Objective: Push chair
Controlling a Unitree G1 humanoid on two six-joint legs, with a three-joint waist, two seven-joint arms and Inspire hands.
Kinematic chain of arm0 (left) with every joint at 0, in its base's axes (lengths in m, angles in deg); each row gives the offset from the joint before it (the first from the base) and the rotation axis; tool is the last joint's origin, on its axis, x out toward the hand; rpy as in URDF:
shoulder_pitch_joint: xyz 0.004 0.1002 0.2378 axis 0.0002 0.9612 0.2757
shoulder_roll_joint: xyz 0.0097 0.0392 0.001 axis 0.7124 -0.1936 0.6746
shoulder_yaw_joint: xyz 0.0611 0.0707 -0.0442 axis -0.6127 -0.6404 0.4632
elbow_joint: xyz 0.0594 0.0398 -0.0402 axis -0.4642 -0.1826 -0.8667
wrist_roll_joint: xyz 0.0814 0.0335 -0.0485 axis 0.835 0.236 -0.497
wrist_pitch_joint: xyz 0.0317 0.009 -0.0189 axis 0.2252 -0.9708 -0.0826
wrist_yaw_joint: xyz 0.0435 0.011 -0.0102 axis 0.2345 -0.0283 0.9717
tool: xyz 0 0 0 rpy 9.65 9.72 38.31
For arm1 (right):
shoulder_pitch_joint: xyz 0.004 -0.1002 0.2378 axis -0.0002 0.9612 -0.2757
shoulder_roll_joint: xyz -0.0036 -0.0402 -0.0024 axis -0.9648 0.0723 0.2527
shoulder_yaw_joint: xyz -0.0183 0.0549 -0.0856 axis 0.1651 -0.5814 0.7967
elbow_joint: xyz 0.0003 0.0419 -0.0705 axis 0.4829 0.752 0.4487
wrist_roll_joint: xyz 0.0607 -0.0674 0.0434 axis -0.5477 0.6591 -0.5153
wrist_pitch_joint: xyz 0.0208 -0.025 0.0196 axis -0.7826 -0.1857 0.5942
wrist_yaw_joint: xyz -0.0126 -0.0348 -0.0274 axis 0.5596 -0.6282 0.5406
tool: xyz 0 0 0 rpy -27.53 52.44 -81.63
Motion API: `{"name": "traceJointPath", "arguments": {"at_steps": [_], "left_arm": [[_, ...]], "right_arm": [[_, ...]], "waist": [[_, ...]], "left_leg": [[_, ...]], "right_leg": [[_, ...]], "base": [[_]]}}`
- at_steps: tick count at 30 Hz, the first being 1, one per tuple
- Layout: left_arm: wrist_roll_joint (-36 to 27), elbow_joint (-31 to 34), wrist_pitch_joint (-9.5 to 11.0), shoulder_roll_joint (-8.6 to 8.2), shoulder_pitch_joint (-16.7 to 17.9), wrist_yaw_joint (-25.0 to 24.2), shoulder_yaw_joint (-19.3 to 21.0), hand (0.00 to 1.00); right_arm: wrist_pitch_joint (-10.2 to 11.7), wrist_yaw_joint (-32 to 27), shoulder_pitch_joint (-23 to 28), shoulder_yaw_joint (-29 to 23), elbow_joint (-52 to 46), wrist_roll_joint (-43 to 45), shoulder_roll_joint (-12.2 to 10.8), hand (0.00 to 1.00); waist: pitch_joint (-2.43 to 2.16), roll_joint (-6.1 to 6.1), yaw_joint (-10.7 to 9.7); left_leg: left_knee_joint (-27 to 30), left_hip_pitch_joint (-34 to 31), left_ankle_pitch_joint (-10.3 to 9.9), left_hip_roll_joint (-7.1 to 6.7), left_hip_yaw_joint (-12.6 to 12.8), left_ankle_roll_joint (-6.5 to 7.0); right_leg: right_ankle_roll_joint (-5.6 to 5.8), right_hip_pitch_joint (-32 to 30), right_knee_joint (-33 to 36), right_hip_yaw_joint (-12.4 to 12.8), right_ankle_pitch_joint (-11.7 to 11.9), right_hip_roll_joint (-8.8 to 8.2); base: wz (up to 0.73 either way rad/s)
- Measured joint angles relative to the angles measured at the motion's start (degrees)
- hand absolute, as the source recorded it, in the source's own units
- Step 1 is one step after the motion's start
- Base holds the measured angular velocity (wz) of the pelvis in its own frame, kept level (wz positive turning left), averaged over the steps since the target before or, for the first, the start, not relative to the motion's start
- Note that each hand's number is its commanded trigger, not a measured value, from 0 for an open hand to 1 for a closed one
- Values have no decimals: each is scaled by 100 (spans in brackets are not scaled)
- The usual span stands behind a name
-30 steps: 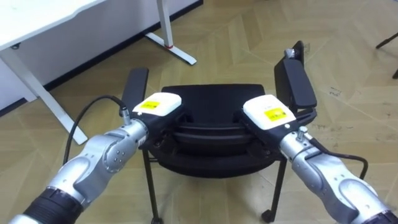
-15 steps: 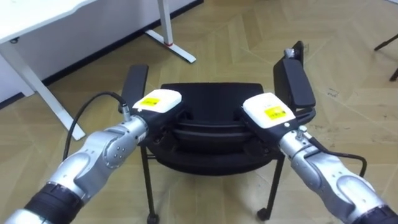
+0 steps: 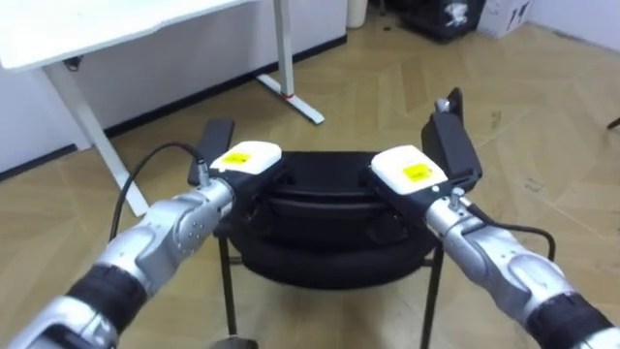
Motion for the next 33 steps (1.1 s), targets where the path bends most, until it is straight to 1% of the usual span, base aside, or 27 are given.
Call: {"name": "traceJointPath", "arguments": {"at_steps": [2, 4, 6, 8, 9, 10, 11, 12, 13, 14, 15, 16, 17, 18, 19, 21, 22, 23, 24, 26, 27, 28, 29, 30, 31, 32, 33], "left_arm": [[-24, 135, 0, 36, 8, 2, 9, 100], [-36, 181, 1, 60, -3, 2, 9, 100], [-26, 238, 1, 87, -4, 1, 10, 100], [-2, 266, 0, 84, -3, -2, 21, 100], [-3, 265, 3, 82, 5, -10, -4, 100], [-14, 241, 35, 80, -7, -8, 6, 100], [-23, 170, 88, 75, -115, 12, 59, 100], [-26, 102, 103, 64, -162, 32, 81, 100], [-26, -59, 98, -2, -331, 61, 99, 100], [-8, -163, 102, -50, -419, 68, 95, 100], [-1, -178, 120, -39, -429, 73, 94, 100], [7, -194, 179, 21, -489, 103, 93, 100], [10, -240, 192, 58, -577, 172, 84, 100], [9, -265, 195, 70, -651, 185, 81, 100], [4, -280, 199, 117, -793, 184, 81, 100], [-2, -363, 199, 127, -914, 204, 54, 100], [-7, -434, 212, 126, -962, 294, -2, 100], [-9, -463, 213, 133, -1007, 338, -27, 100], [-5, -471, 217, 146, -1020, 370, -30, 100], [17, -489, 227, 158, -1050, 506, -37, 100], [36, -494, 232, 159, -1054, 535, -27, 100], [64, -537, 260, 161, -1047, 599, 7, 100], [59, -589, 271, 188, -1129, 631, 6, 100], [50, -598, 271, 218, -1140, 632, 8, 100], [54, -655, 269, 221, -1217, 649, 44, 100], [54, -711, 261, 222, -1294, 676, 104, 100], [54, -738, 261, 222, -1340, 680, 117, 100]], "right_arm": [[1, -151, 1, 68, -83, -12, 105, 100], [1, -275, -2, 69, -68, 53, 109, 100], [0, -387, -1, 68, -63, 120, 109, 100], [-2, -478, 5, 69, -26, 145, 102, 100], [-4, -499, 34, 73, -16, 147, 101, 100], [-21, -505, 28, 79, -15, 129, 98, 100], [-46, -507, -101, 99, -25, 115, 139, 100], [-98, -505, -196, 107, -21, 115, 137, 100], [-163, -498, -321, 113, 60, 126, 88, 100], [-151, -500, -370, 113, 203, 125, 56, 100], [-139, -515, -381, 112, 242, 121, 37, 100], [-131, -585, -449, 112, 328, 122, -18, 100], [-133, -638, -559, 110, 404, 122, -59, 100], [-133, -661, -604, 112, 428, 118, -64, 100], [-136, -714, -713, 110, 462, 118, -80, 100], [-191, -805, -781, 124, 527, 119, -118, 100], [-232, -857, -800, 160, 552, 117, -127, 100], [-255, -944, -840, 192, 593, 116, -132, 100], [-258, -976, -862, 194, 623, 119, -155, 100], [-267, -1113, -909, 196, 670, 163, -175, 100], [-270, -1141, -917, 197, 671, 176, -179, 100], [-277, -1161, -982, 197, 684, 213, -185, 100], [-290, -1177, -1102, 218, 800, 219, -250, 100], [-297, -1184, -1193, 249, 868, 215, -283, 100], [-306, -1184, -1361, 263, 981, 212, -330, 100], [-321, -1180, -1531, 299, 1084, 211, -366, 100], [-330, -1175, -1593, 310, 1111, 205, -367, 100]], "waist": [[-57, 88, 199], [-84, 96, 238], [-133, 70, 240], [-168, 57, 217], [-221, 38, 209], [-244, -67, 213], [-227, -70, 215], [-170, -64, 212], [-104, -82, 186], [-98, -1, 185], [-76, 81, 189], [-53, 100, 203], [2, 162, 197], [5, 174, 198], [44, 199, 202], [65, 201, 197], [75, 184, 197], [86, 185, 165], [103, 170, 153], [107, 148, 125], [102, 128, 104], [107, 88, 112], [87, 32, 125], [86, 41, 124], [107, 18, 83], [122, 39, 89], [128, 60, 92]], "left_leg": [[-1177, 260, -41, -137, 136, 62], [-1530, 366, -128, -225, 140, 189], [-1724, 507, -223, -312, 153, 310], [-1788, 731, -488, -353, 135, 326], [-1887, 949, -702, -397, 158, 330], [-1965, 1075, -769, -504, 317, 468], [-1737, 1078, -963, -578, 442, 704], [-1558, 1065, -1047, -611, 460, 803], [-1204, 1050, -1315, -640, 443, 862], [-920, 1063, -1594, -536, 428, 888], [-824, 1071, -1704, -474, 429, 890], [-670, 1064, -1880, -409, 421, 893], [-485, 999, -2040, -313, 378, 877], [-408, 972, -2106, -275, 364, 875], [-269, 926, -2229, -237, 309, 859], [-152, 939, -2389, -230, 237, 821], [-133, 996, -2475, -227, 213, 785], [-97, 1025, -2553, -215, 126, 732], [-94, 1054, -2589, -204, 104, 699], [-35, 1087, -2751, -151, -48, 527], [-15, 1091, -2791, -137, -84, 489], [15, 1129, -2862, -102, -145, 380], [42, 1159, -2928, -17, -224, 233], [63, 1167, -2952, 33, -241, 145], [88, 1185, -3014, 100, -316, 16], [92, 1198, -3066, 192, -388, -92], [97, 1196, -3090, 258, -404, -136]], "right_leg": [[-17, -144, -11, 113, -20, 120], [2, -154, -56, 115, -46, 142], [77, -137, -100, 140, -127, 135], [169, 0, -229, 169, -189, 126], [361, 149, -357, 187, -160, 87], [627, 211, -213, 228, -194, -107], [909, -165, 737, 245, -88, -366], [960, -481, 1468, 290, 133, -486], [940, -1114, 2684, 493, 948, -689], [857, -1610, 3437, 721, 1995, -653], [852, -1809, 3722, 783, 2394, -627], [822, -2249, 4287, 813, 2568, -645], [742, -2648, 4637, 747, 2393, -662], [741, -2814, 4662, 706, 2297, -665], [758, -3079, 4463, 686, 2099, -652], [781, -3213, 3662, 682, 1850, -649], [773, -3205, 2961, 667, 1767, -635], [762, -3117, 2096, 626, 1765, -608], [754, -3053, 1661, 592, 1773, -581], [690, -2764, 208, 482, 1918, -532], [679, -2718, 13, 491, 1941, -539], [601, -2684, -24, 445, 2037, -534], [441, -2622, 60, 366, 1958, -447], [343, -2621, 125, 327, 1910, -420], [159, -2636, 268, 255, 1785, -374], [53, -2637, 362, 173, 1645, -307], [12, -2637, 387, 128, 1582, -261]], "base": [[-30], [-15], [2], [-2], [-11], [-21], [-23], [-21], [-18], [-19], [-23], [-15], [-9], [0], [0], [3], [14], [17], [22], [24], [27], [23], [16], [13], [11], [11], [8]]}}
